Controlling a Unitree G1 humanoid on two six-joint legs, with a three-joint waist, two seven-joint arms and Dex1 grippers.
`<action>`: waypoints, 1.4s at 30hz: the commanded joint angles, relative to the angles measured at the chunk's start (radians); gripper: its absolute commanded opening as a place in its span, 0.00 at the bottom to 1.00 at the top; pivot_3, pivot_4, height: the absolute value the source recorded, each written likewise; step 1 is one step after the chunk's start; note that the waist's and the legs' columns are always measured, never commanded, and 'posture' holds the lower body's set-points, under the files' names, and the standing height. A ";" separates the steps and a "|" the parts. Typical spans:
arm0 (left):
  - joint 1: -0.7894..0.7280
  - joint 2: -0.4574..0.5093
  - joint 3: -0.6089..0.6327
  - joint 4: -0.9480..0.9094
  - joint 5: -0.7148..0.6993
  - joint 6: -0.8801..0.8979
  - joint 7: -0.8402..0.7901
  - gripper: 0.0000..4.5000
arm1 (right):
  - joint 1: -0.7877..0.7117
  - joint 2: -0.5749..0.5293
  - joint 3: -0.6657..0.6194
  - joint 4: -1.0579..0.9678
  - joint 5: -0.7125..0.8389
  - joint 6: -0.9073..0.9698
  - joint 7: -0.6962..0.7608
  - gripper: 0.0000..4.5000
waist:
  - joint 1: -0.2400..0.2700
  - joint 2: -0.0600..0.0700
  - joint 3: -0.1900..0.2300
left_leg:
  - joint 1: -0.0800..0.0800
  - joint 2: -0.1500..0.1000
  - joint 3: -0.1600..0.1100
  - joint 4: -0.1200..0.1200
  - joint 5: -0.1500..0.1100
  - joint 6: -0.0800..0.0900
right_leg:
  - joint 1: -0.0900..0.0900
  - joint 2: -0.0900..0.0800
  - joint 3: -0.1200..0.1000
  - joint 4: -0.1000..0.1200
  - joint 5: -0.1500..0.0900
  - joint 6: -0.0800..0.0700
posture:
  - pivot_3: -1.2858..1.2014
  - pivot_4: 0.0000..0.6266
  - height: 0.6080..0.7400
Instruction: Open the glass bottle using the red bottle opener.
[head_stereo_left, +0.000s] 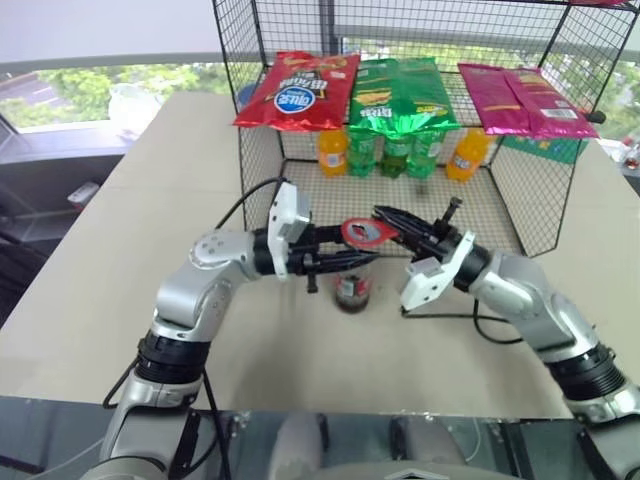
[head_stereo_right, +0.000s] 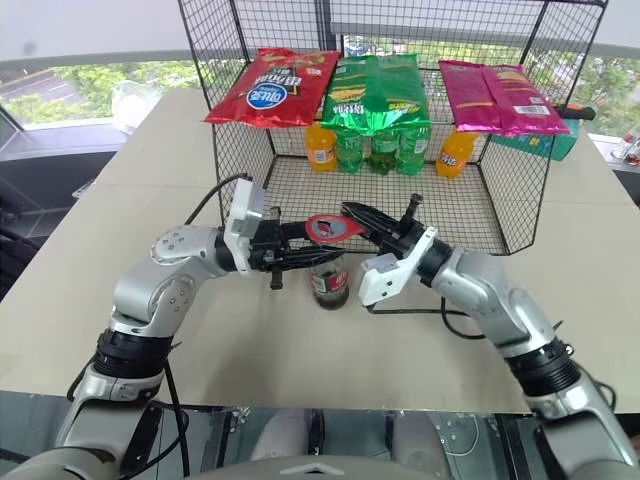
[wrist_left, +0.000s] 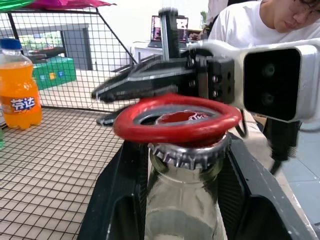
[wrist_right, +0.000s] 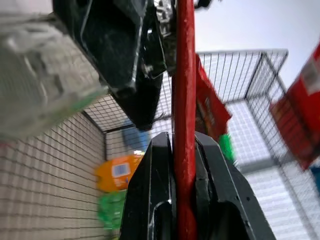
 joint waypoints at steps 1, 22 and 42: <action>0.008 0.004 -0.016 0.006 0.022 -0.028 -0.007 0.77 | 0.025 0.035 -0.063 -0.090 0.029 0.059 -0.016 0.00 | 0.000 -0.003 0.004 | -0.002 0.000 0.000 0.000 0.000 0.000 | -0.002 0.000 0.000 0.000 0.000 0.000 | 0.52 0.24 1.00; -0.004 0.033 0.059 -0.060 -0.071 0.021 -0.001 0.99 | 0.099 0.069 -0.108 -0.164 0.041 0.123 -0.009 0.00 | 0.002 -0.003 0.005 | -0.031 0.000 -0.002 0.005 0.001 -0.001 | -0.029 0.001 -0.002 0.005 0.003 0.004 | 0.52 0.24 1.00; 0.029 0.049 0.040 -0.083 -0.080 0.019 -0.029 0.27 | 0.149 0.102 -0.082 -0.213 0.069 0.108 -0.001 0.00 | 0.003 -0.003 0.005 | -0.030 0.000 -0.002 0.007 0.001 -0.002 | -0.029 0.001 -0.002 0.008 0.003 0.004 | 0.52 0.24 1.00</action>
